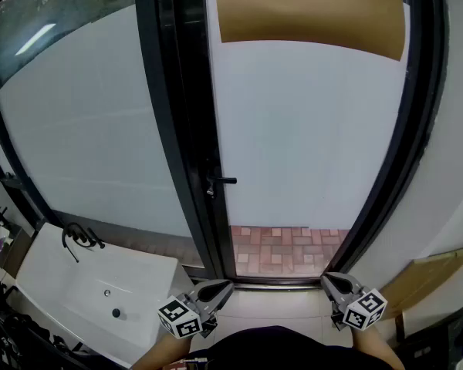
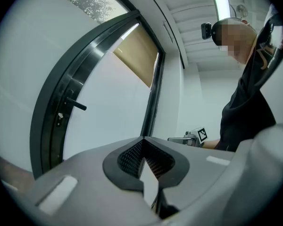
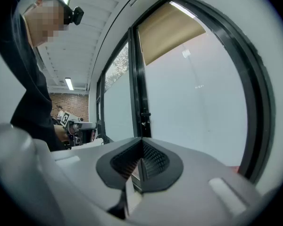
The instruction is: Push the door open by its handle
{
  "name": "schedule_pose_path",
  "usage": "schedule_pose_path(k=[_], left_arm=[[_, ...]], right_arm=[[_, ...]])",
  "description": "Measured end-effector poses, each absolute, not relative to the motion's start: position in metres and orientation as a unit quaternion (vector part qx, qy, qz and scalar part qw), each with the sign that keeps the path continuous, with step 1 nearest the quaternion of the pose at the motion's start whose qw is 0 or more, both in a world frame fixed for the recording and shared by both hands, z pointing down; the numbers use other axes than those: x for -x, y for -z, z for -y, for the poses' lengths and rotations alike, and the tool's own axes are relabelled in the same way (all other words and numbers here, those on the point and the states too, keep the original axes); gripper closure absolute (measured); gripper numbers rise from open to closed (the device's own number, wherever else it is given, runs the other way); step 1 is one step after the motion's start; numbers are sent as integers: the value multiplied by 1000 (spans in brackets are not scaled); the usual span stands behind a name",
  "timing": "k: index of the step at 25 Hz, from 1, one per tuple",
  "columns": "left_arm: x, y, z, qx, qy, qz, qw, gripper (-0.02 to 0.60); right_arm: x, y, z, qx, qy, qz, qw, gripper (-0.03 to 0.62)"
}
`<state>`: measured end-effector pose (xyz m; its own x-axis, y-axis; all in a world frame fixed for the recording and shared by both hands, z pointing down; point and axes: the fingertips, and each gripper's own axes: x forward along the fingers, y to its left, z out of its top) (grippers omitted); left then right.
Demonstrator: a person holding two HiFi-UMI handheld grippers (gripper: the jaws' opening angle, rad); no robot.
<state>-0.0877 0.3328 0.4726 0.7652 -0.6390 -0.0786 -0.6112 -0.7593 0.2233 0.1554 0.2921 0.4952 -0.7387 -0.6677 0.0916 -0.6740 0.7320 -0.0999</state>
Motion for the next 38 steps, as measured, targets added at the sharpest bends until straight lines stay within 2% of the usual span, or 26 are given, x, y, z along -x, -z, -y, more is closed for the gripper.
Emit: schedule_pose_path(k=[12,17,22,27,31,35,38], left_arm=[[186,-480,-296,-939,89,314,106,581],[182,-492,-254,-947,74,292,108,581],[148,-484,-181,-944,20,326,43,581],[116,-432,-88,-905,-101,409,-67,508],[120,-383,-20,-843,-271,433,-169,434],[128,-412,19,-778,-452,372,-226,422],[129,-445,35,-761,-523,304,-236,422]], right_arm=[[-59,-478,-260,-374,-52,925,34,592],[-69,-483,-230,-397,-60,915,46,592],[-101,-502,-168,-384,-74,920,39,592],[-116,-489,-77,-299,-94,949,32,592],[-95,-443,-17,-199,-82,976,32,592],[-74,-442,12,-159,-77,984,27,594],[-58,-450,23,-158,-72,985,22,592]])
